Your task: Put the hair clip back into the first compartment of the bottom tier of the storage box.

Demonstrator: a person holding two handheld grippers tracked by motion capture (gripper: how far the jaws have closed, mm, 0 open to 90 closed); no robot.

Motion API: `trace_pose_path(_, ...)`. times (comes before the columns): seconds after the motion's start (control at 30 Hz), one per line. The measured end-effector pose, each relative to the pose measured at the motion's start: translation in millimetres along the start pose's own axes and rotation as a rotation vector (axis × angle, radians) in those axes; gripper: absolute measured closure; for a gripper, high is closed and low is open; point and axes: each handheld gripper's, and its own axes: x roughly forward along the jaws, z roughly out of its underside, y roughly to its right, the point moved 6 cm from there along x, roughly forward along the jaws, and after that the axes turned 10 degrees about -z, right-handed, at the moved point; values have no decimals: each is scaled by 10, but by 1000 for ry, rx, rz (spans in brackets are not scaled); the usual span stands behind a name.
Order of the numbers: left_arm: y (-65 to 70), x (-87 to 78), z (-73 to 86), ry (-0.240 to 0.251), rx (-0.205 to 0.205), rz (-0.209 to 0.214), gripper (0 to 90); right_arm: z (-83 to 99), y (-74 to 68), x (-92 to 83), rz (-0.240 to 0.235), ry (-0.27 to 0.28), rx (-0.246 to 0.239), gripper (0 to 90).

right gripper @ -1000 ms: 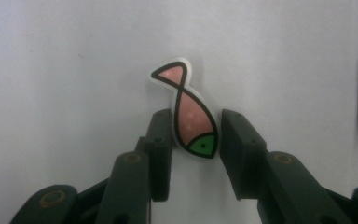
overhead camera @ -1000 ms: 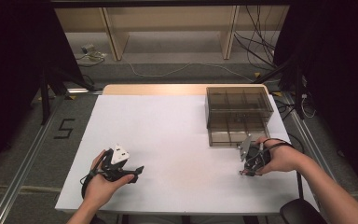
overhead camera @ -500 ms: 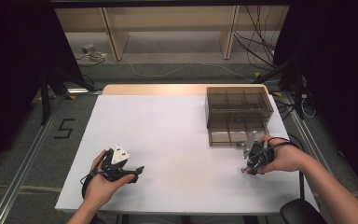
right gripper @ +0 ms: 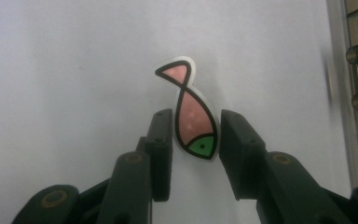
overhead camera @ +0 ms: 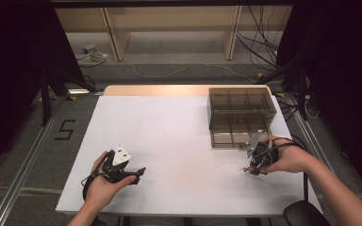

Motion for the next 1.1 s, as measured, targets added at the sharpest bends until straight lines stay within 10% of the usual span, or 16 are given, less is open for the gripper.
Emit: trace_pose_path(1.1,-2,1,-1,0,-2,-1,208,-54,41,-97,43,110,69,663)
